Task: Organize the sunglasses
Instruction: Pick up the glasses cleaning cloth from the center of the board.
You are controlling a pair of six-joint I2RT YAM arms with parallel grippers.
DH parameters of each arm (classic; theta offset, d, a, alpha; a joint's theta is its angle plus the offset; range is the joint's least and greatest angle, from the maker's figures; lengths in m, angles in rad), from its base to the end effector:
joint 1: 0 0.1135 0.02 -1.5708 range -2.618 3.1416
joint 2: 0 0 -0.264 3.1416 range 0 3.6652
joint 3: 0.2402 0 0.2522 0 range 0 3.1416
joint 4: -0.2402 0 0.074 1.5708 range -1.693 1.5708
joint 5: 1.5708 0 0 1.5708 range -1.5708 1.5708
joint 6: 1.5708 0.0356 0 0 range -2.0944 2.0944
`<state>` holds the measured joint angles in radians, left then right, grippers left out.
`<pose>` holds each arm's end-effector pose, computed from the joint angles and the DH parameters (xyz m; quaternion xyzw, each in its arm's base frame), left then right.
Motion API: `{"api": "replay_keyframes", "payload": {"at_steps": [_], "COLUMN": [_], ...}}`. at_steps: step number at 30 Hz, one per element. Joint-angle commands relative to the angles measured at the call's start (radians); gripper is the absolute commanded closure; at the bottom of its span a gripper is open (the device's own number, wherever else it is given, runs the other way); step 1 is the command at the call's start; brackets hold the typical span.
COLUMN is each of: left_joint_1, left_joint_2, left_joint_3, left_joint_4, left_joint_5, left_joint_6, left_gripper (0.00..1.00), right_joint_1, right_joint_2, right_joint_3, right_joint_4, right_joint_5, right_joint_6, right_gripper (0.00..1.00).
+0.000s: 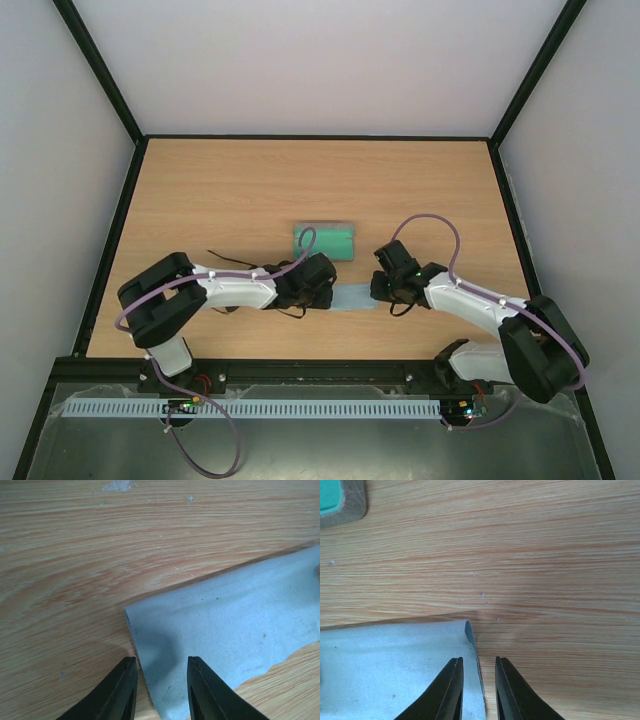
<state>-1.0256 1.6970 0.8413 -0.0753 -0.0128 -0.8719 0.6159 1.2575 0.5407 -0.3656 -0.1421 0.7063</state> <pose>0.1687 -0.2773 0.1419 0.0709 0.9466 -0.2520 0.1882 0.1718 0.1277 0.1525 0.0266 0.9677 0.2024 0.1481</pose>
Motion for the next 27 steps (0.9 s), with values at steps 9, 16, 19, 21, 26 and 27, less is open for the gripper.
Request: {"api": "replay_keyframes", "payload": {"at_steps": [9,16,19,21,26,27], "left_joint_1": [-0.036,-0.038,-0.036,-0.037,-0.037,-0.037], "left_joint_2": [0.082,0.073,0.066,0.066,0.061,0.058], "left_joint_3": [0.007,0.009,0.008,0.01,0.003,0.003], "left_joint_4": [-0.063,-0.07,-0.079,-0.081,-0.076,-0.076], "left_joint_5": [-0.009,-0.027,-0.042,-0.042,-0.046,-0.047], "left_joint_6": [-0.01,-0.013,-0.012,-0.009,-0.008,-0.009], "left_gripper": [0.82,0.91,0.94,0.96,0.97,0.97], "right_joint_1": [0.005,0.012,0.019,0.022,0.036,0.041], "right_joint_2": [-0.021,-0.009,0.005,0.013,0.033,0.037], "right_joint_3": [-0.019,-0.021,-0.019,-0.019,-0.016,-0.014], "right_joint_4": [0.011,0.011,0.014,0.014,0.019,0.02], "right_joint_5": [0.01,0.002,-0.001,0.002,0.009,0.008], "right_joint_6": [-0.005,-0.006,-0.008,-0.008,-0.006,-0.006], "right_gripper": [0.81,0.81,0.81,0.81,0.81,0.82]}}
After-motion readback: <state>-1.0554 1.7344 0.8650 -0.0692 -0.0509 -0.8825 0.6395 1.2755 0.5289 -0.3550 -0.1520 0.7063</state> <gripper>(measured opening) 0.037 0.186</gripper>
